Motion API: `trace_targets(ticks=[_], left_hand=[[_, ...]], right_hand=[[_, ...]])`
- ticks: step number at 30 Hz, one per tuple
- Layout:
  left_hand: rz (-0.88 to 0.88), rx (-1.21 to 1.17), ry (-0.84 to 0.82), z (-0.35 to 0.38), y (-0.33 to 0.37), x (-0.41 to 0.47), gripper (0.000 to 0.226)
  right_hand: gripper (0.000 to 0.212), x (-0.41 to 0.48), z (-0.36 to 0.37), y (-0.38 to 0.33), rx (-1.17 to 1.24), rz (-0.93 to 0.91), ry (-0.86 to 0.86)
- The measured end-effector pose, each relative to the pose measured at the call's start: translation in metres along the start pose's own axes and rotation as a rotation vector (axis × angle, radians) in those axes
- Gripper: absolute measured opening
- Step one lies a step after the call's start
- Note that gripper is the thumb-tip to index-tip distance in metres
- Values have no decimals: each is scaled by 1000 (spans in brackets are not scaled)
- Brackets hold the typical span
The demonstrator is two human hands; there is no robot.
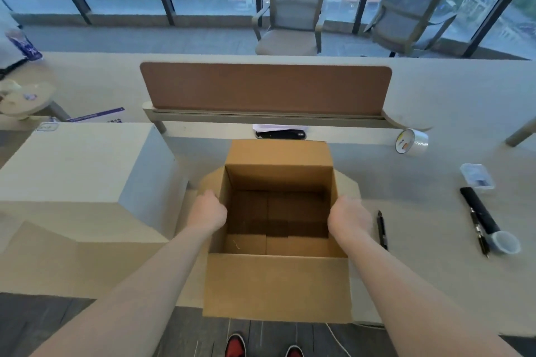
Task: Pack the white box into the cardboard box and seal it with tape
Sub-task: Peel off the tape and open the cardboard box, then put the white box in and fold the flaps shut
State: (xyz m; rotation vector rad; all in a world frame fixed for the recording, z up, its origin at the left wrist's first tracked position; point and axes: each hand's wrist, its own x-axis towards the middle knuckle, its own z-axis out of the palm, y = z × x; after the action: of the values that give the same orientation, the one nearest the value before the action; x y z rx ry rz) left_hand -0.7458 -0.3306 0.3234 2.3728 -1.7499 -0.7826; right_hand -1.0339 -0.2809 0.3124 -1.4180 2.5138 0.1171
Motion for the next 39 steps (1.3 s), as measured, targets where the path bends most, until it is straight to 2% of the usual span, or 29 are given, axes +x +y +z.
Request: trace_targets(ticks=[5, 9, 13, 19, 24, 27, 32, 36, 39], left_hand=[[-26, -136, -43, -22, 5, -29, 29], [51, -285, -19, -43, 3, -54, 25], [131, -382, 92, -82, -11, -60, 24], [198, -628, 202, -156, -43, -52, 14], [281, -642, 303, -222, -96, -23, 15], [292, -566, 339, -258, -134, -4, 14], [254, -479, 349, -297, -205, 32, 15], [183, -415, 327, -305, -255, 63, 30], [117, -396, 268, -305, -284, 80, 39]], right_hand=[[24, -23, -34, -12, 32, -105, 57], [26, -46, -54, -45, 65, -275, 81], [23, -69, -73, -99, 170, -438, 97], [21, -103, -98, -194, 261, -565, 102], [21, -125, -106, -271, 273, -575, 145], [20, -137, -103, -312, 379, -538, 161], [13, -160, -98, -367, 456, -455, 53], [16, -175, -87, -398, 523, -384, -49], [35, -173, -73, -415, 603, -266, -137]])
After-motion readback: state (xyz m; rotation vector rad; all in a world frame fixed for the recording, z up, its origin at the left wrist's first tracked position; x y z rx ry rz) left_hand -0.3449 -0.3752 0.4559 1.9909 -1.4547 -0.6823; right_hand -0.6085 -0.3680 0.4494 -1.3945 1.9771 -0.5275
